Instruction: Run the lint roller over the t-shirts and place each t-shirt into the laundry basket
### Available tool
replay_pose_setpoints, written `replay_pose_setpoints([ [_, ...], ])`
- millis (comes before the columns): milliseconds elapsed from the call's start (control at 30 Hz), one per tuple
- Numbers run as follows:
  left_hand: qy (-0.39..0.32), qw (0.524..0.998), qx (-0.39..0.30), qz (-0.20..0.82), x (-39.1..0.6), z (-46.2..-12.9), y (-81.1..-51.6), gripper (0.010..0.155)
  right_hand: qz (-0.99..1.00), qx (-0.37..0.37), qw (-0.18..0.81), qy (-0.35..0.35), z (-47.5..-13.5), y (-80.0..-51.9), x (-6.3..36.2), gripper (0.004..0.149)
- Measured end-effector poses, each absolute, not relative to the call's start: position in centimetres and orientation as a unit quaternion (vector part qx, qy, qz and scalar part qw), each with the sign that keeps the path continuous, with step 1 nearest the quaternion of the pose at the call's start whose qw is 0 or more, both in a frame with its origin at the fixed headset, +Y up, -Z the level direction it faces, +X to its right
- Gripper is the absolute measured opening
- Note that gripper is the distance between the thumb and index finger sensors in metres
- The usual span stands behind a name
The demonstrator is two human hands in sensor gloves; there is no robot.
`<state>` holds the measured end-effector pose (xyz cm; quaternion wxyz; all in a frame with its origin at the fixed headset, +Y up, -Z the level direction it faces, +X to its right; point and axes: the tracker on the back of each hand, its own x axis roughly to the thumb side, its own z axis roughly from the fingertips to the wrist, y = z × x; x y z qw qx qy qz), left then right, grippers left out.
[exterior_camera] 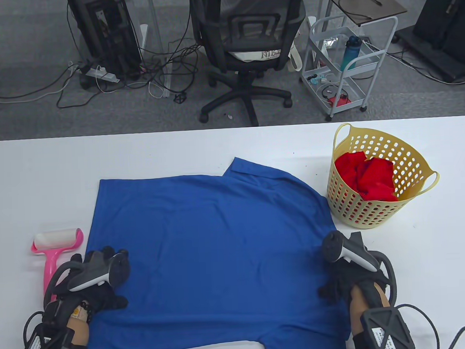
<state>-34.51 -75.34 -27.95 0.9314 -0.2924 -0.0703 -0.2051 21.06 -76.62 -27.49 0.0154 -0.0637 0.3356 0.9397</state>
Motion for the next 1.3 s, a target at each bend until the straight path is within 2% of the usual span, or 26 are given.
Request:
replay_pose_setpoints([
  [67, -0.077, 0.936, -0.296, -0.175, -34.8, -28.1, -75.7, 0.113, 0.944, -0.056, -0.001, 0.326, -27.7, -76.7, 20.5, 0.104],
  [167, -0.083, 0.933, -0.281, -0.207, -34.2, -28.3, -76.0, 0.112, 0.953, -0.026, -0.001, 0.301, -28.2, -77.2, 19.5, 0.101],
  [333, -0.116, 0.947, -0.204, -0.220, -32.6, -29.0, -76.5, 0.106, 0.970, 0.022, 0.022, 0.242, -29.1, -77.6, 18.2, 0.096],
  [433, -0.120, 0.948, -0.197, -0.219, -31.4, -29.3, -76.5, 0.095, 0.975, 0.034, 0.042, 0.215, -29.6, -77.4, 17.3, 0.086],
  [500, -0.128, 0.960, -0.159, -0.193, -30.9, -29.4, -76.2, 0.088, 0.988, 0.042, 0.046, 0.141, -29.6, -76.6, 16.7, 0.068],
  [567, -0.143, 0.967, -0.143, -0.157, -30.5, -29.3, -75.7, 0.076, 0.995, 0.079, 0.009, 0.055, -29.2, -75.9, 15.4, 0.051],
  [600, -0.152, 0.968, -0.140, -0.143, -30.3, -29.1, -75.5, 0.067, 0.993, 0.096, -0.003, 0.062, -29.1, -75.6, 14.9, 0.050],
  [667, -0.173, 0.966, -0.135, -0.139, -29.6, -28.7, -75.2, 0.052, 0.980, 0.130, -0.003, 0.148, -28.7, -74.7, 13.8, 0.049],
  [733, -0.190, 0.957, -0.162, -0.146, -28.9, -28.3, -74.5, 0.050, 0.953, 0.179, 0.059, 0.239, -27.8, -73.8, 13.1, 0.049],
  [833, -0.237, 0.933, -0.271, -0.030, -28.4, -27.3, -73.0, 0.051, 0.878, 0.251, 0.259, 0.314, -26.5, -72.7, 13.5, 0.049],
  [900, -0.314, 0.896, -0.292, 0.115, -28.8, -26.7, -71.3, 0.052, 0.821, 0.287, 0.398, 0.293, -26.2, -71.3, 14.9, 0.049],
  [1000, -0.360, 0.846, -0.226, 0.322, -30.8, -26.9, -68.7, 0.053, 0.754, 0.320, 0.538, 0.199, -26.5, -69.1, 17.7, 0.051],
  [1067, -0.344, 0.793, -0.171, 0.473, -32.6, -27.5, -67.9, 0.054, 0.654, 0.288, 0.687, 0.135, -27.0, -69.0, 20.0, 0.051],
  [1100, -0.306, 0.764, -0.148, 0.547, -33.8, -27.9, -68.0, 0.055, 0.566, 0.243, 0.779, 0.120, -27.3, -69.7, 21.2, 0.052],
  [1133, -0.264, 0.758, -0.131, 0.582, -34.5, -28.2, -68.3, 0.056, 0.511, 0.196, 0.829, 0.117, -27.6, -70.7, 22.0, 0.052],
  [1167, -0.199, 0.768, -0.111, 0.599, -35.3, -28.4, -68.9, 0.056, 0.473, 0.116, 0.866, 0.114, -27.7, -72.1, 23.0, 0.054],
  [1200, -0.104, 0.798, -0.098, 0.585, -36.0, -28.4, -69.6, 0.057, 0.497, -0.021, 0.861, 0.107, -27.3, -73.7, 23.9, 0.054],
  [1233, -0.042, 0.829, -0.093, 0.550, -36.0, -28.4, -70.0, 0.057, 0.537, -0.105, 0.828, 0.121, -27.1, -74.5, 24.4, 0.055],
  [1267, 0.010, 0.887, -0.092, 0.453, -35.7, -28.5, -70.4, 0.057, 0.627, -0.165, 0.750, 0.132, -27.2, -74.8, 24.7, 0.055],
  [1300, 0.012, 0.940, -0.101, 0.325, -35.1, -28.7, -70.4, 0.058, 0.757, -0.167, 0.614, 0.148, -27.6, -74.6, 24.8, 0.056],
])
